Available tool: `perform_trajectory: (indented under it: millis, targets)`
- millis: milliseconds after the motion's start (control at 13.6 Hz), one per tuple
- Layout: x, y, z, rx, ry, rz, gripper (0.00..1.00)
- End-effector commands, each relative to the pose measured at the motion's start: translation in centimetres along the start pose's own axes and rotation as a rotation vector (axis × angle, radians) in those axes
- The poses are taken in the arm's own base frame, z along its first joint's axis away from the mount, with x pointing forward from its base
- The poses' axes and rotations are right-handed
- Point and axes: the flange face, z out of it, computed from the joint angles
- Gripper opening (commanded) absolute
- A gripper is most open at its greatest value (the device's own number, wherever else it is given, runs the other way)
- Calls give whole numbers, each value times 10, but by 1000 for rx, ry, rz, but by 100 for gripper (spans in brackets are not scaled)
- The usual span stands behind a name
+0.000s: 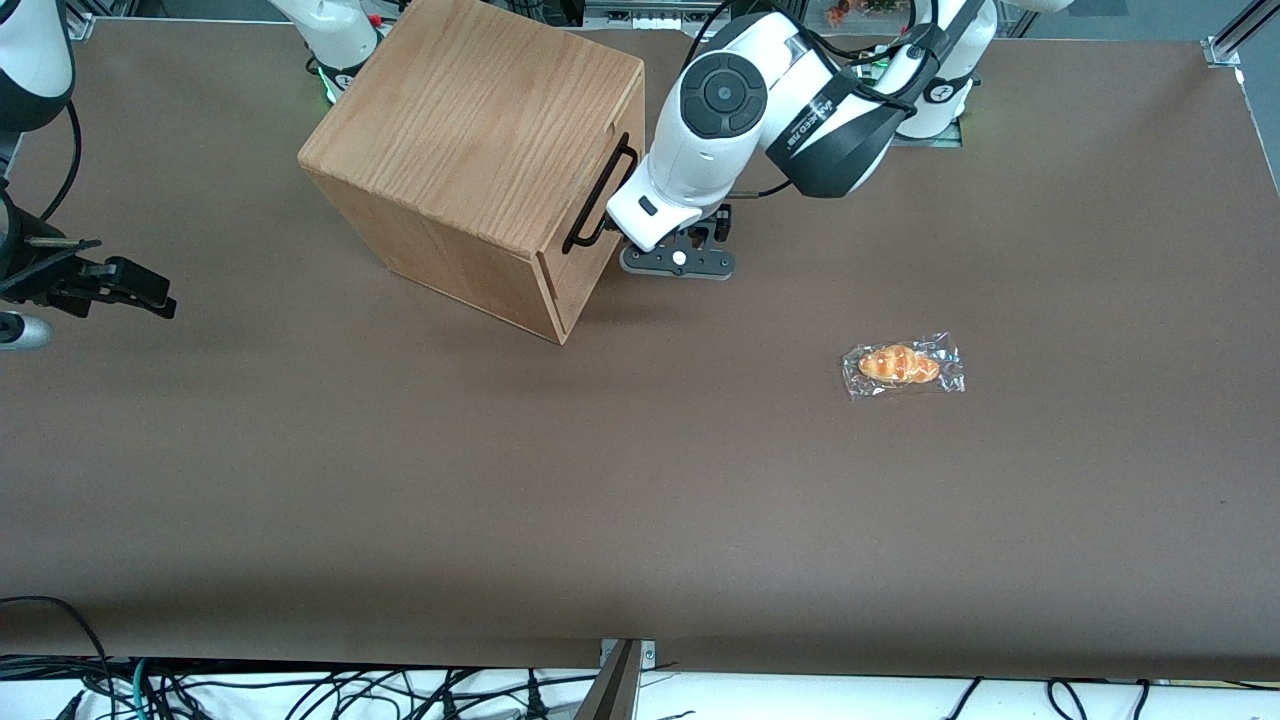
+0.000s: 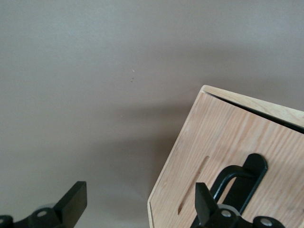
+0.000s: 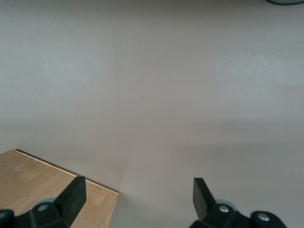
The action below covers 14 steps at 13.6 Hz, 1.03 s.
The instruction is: Open top drawer with left arm
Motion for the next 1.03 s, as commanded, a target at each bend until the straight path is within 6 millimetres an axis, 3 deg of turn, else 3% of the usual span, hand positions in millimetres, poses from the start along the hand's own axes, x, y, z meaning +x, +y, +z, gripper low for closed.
perform_trajectory:
  millis: [0, 953]
  targets:
    - [-7, 14, 5, -35, -25, -4, 100]
    - [-31, 36, 31, -24, -75, 32, 100]
